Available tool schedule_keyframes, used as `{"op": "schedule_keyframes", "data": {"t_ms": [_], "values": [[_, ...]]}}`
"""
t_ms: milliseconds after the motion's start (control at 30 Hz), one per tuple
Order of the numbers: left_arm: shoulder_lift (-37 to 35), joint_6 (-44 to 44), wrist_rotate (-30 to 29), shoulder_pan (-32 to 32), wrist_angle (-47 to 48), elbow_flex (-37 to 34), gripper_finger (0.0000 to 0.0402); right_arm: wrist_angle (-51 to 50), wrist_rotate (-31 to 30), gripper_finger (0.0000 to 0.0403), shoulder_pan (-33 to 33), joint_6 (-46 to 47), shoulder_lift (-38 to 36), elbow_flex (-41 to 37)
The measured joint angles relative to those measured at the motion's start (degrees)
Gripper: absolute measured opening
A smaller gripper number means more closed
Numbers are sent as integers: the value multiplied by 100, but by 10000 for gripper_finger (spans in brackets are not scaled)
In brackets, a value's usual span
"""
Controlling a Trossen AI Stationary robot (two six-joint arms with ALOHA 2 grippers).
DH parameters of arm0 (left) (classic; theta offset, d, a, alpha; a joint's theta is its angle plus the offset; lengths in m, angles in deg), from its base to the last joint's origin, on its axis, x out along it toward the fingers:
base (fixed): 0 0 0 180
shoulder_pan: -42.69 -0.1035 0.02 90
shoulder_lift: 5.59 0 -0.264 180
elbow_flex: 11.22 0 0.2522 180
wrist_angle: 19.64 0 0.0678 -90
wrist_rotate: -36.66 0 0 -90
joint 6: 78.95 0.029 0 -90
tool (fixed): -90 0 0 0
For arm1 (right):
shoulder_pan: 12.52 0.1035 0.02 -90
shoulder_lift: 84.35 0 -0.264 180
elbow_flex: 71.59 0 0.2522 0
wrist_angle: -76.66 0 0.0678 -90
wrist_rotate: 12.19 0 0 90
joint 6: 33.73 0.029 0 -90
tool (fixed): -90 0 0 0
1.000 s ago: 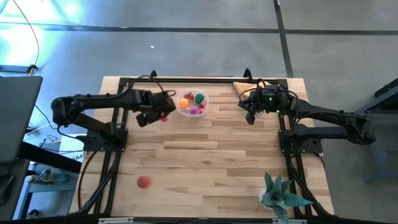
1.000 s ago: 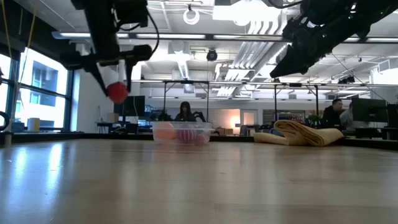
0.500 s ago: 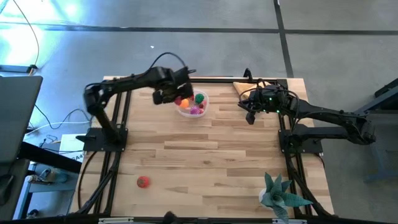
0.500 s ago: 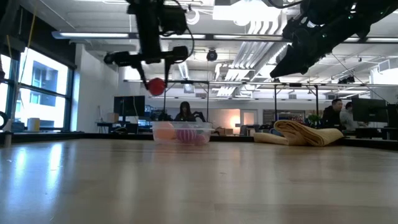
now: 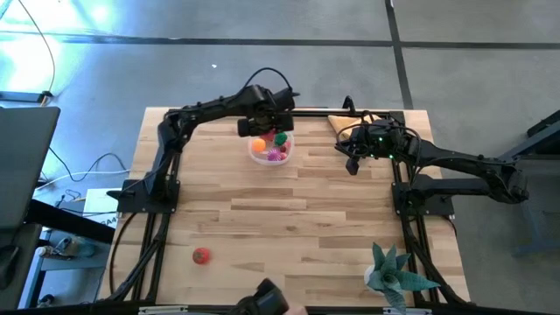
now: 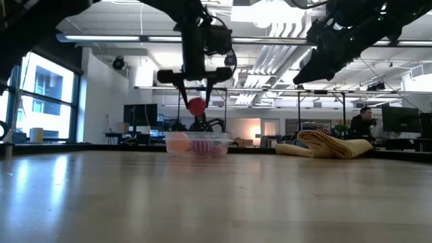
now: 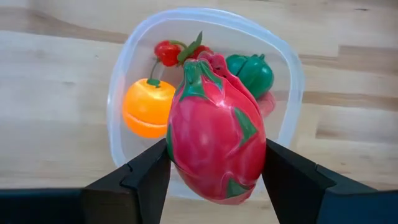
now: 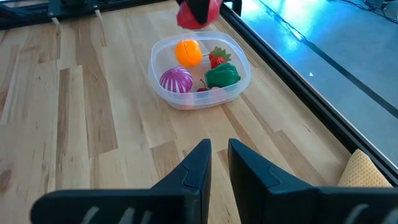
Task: Pick and placing Produce into tupperware
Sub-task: Put the red dragonfruit into the transparent bin
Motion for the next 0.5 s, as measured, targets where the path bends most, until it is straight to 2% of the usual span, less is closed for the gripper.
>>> {"op": "schedule_keyframes", "data": {"t_ms": [500], "values": [[576,-153,150,-28,23,41,218,0,0,44,2,0,0,0]]}}
